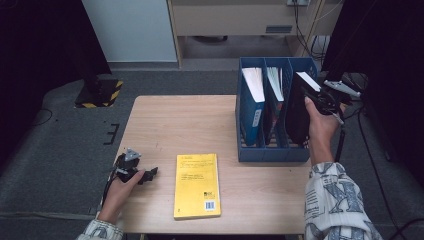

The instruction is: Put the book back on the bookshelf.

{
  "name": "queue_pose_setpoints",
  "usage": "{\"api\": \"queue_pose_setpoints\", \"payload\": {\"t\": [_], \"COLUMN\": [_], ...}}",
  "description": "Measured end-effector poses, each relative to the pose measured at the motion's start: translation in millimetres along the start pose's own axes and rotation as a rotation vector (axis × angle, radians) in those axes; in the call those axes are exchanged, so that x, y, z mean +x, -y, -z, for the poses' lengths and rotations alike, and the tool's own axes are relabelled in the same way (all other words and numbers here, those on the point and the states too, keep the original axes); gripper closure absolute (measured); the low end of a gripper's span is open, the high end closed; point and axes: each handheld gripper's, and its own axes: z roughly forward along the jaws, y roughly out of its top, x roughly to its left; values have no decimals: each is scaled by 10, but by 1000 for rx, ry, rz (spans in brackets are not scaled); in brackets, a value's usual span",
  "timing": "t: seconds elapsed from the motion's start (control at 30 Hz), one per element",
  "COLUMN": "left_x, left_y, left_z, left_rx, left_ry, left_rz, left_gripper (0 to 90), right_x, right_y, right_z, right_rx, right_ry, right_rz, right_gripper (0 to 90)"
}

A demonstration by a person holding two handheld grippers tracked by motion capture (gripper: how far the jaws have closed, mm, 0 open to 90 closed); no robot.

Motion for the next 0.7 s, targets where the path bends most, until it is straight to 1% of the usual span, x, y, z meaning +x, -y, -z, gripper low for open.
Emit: {"api": "queue_pose_setpoints", "payload": {"t": [0.17, 0.37, 0.7], "left_x": [0, 1, -1], "left_y": [0, -1, -2], "left_z": [0, -1, -1], "left_rx": [0, 0, 1], "left_ry": [0, 1, 2], "left_rz": [0, -1, -3], "left_gripper": [28, 28, 28], "right_x": [-32, -30, -61], "right_y": [60, 131, 260], "right_z": [-55, -118, -195], "right_rx": [6, 16, 38], "right_ry": [11, 13, 21], "right_rz": [-22, -14, -28], "right_gripper": [529, 529, 529]}}
